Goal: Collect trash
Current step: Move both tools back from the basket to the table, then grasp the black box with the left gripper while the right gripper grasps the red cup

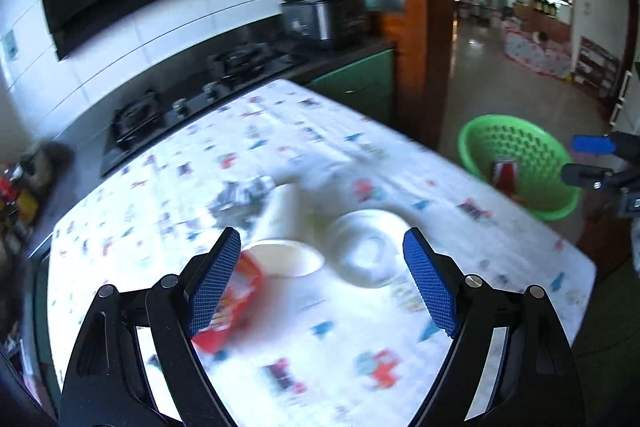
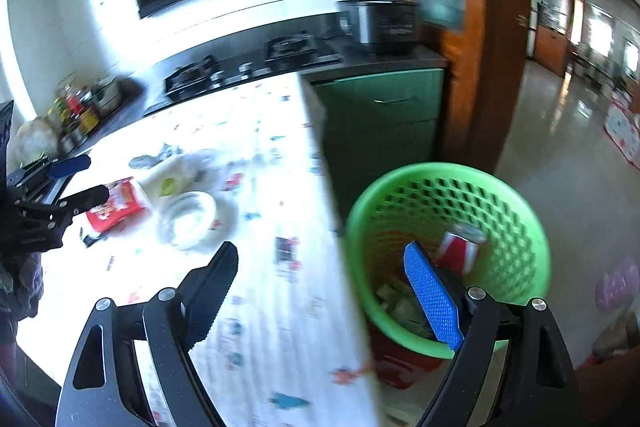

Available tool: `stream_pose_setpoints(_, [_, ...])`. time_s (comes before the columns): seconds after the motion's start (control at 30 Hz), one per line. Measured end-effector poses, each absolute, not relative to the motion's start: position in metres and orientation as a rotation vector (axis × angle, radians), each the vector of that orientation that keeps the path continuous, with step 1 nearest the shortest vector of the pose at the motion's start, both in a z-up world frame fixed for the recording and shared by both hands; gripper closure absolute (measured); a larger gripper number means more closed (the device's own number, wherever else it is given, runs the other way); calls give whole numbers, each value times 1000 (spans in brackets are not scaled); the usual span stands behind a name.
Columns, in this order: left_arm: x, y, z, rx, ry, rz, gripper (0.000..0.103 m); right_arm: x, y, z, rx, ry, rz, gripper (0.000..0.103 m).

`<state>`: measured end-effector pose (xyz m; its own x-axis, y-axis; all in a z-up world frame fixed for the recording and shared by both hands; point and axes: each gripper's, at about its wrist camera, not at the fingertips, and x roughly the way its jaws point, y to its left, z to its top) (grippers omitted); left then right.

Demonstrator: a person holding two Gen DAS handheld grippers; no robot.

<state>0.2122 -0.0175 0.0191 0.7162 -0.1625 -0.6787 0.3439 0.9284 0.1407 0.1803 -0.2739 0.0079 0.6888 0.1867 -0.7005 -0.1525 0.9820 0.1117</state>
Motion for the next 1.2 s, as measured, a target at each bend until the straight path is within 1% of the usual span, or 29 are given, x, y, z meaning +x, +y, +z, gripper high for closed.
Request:
stream_pose_setpoints(0.2, [209,56,21,242,729,-180,21,193,-221,14,1,795,270,21])
stream_pose_setpoints(0.43, [192,114,7,206,759,-161,21,205,-169,15,-53,803,340,21])
stream_pose_setpoints(0.73, [186,144,-48,255,881,-209,21,219,-113,10,-148,824,436,21])
stream_pose_setpoints(0.8, [188,147,-57,267,896,-218,22,222,-100,7,-188,827,489,21])
stream_pose_setpoints(1.2, [225,158,-88,294,946,-343,25,246,-47,-8,-390,835,644,21])
